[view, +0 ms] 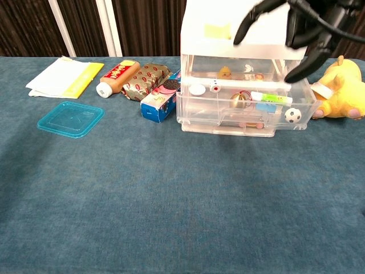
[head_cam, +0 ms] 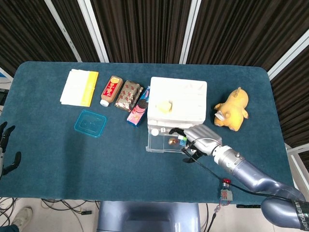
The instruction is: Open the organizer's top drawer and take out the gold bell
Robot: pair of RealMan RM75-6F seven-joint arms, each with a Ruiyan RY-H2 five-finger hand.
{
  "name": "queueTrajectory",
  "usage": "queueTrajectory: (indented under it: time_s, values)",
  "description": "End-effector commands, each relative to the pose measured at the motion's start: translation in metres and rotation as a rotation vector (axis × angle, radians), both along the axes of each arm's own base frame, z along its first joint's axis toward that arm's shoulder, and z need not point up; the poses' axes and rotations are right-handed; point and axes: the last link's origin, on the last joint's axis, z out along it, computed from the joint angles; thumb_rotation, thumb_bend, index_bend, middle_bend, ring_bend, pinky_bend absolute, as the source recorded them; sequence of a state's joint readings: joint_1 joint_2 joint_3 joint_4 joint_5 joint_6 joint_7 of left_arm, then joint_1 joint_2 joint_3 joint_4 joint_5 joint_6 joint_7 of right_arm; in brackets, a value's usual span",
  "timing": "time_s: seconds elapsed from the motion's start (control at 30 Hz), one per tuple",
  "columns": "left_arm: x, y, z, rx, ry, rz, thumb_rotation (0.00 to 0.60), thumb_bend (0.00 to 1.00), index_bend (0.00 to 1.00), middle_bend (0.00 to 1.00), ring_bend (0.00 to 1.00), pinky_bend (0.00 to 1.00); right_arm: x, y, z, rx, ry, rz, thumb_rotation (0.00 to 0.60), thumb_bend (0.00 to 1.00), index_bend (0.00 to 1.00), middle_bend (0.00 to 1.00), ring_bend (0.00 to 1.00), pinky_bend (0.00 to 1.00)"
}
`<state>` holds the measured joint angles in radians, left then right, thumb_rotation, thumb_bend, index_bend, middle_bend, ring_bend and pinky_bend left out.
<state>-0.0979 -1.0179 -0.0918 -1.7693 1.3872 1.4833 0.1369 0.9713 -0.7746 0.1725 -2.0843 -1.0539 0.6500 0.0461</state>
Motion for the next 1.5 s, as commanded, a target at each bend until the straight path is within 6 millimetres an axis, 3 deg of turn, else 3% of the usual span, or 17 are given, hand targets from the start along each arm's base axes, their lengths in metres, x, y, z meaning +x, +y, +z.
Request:
queueTrajectory:
  time_s: [0.03, 0.3, 0.73, 0.87, 1.5]
  values:
    - [0.001, 0.0, 0.0, 0.001, -0.002, -0.001, 0.6, 0.42, 0.07, 0.01, 0.0, 0.0, -0.003, -0.009, 0.01, -0.169, 0.069, 0.173, 0.6, 0.19, 0.23, 0.94, 1.0, 1.0]
    - [0.0, 0.0, -0.001, -0.001, -0.005, 0.001, 0.6, 0.42, 0.07, 0.01, 0.0, 0.0, -0.013, -0.013, 0.004, -0.242, 0.162, 0.327, 0.6, 0.13, 0.14, 0.9, 1.0, 1.0]
    - [0.001, 0.0, -0.001, -0.003, -0.007, 0.003, 0.6, 0.42, 0.07, 0.01, 0.0, 0.0, -0.018, -0.013, -0.028, -0.267, 0.261, 0.528, 0.6, 0.15, 0.14, 0.9, 1.0, 1.0]
    - [0.0, 0.0, -0.002, -0.004, -0.005, 0.004, 0.6, 0.42, 0.07, 0.01, 0.0, 0.0, -0.018, -0.016, -0.032, -0.256, 0.294, 0.553, 0.6, 0.2, 0.14, 0.91, 1.0, 1.0]
    - [-0.001, 0.001, -0.002, -0.003, 0.001, 0.006, 0.6, 0.42, 0.07, 0.01, 0.0, 0.0, -0.01, -0.026, -0.048, -0.269, 0.439, 0.718, 0.6, 0.18, 0.21, 0.92, 1.0, 1.0]
